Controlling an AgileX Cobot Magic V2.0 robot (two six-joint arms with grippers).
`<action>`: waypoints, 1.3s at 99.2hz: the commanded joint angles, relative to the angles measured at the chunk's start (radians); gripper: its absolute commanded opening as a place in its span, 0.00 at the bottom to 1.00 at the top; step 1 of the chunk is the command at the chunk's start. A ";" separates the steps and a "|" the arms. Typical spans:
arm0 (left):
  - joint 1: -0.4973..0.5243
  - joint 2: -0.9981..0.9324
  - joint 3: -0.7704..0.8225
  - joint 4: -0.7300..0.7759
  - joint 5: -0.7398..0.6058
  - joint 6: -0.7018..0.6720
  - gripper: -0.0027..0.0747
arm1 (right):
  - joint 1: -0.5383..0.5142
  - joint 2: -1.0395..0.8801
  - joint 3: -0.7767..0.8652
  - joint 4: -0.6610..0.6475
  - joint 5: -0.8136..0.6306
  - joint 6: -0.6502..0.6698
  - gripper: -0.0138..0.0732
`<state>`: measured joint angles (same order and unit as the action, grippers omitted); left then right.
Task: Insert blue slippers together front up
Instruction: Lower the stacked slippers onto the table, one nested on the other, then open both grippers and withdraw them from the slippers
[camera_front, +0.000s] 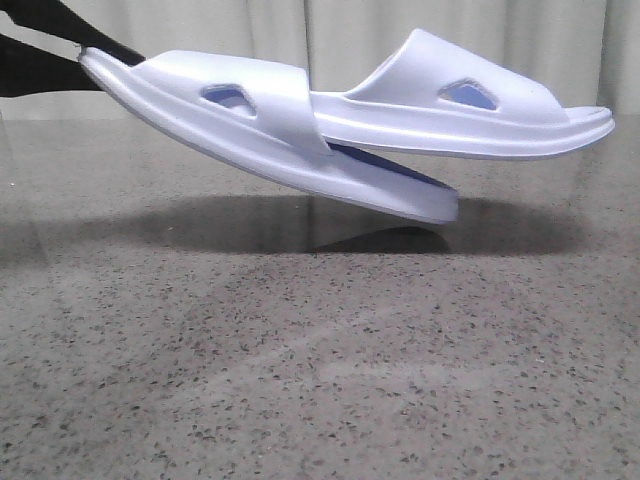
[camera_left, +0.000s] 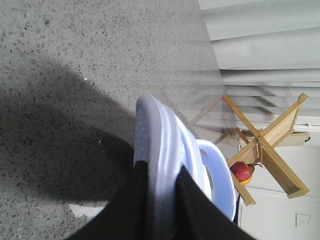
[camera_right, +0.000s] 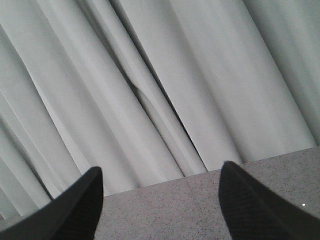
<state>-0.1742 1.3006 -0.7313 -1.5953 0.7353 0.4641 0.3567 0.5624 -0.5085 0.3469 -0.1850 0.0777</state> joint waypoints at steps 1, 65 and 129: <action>0.007 -0.021 -0.026 -0.059 0.032 0.003 0.06 | -0.008 -0.002 -0.032 -0.015 -0.069 -0.017 0.65; 0.007 0.076 -0.026 -0.024 0.009 0.087 0.06 | -0.008 -0.002 -0.032 -0.015 -0.069 -0.017 0.65; 0.007 0.076 -0.026 0.064 -0.062 0.137 0.61 | -0.008 -0.002 -0.032 -0.015 -0.069 -0.017 0.65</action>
<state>-0.1742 1.4012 -0.7313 -1.5019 0.6580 0.5621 0.3567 0.5624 -0.5085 0.3460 -0.1851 0.0777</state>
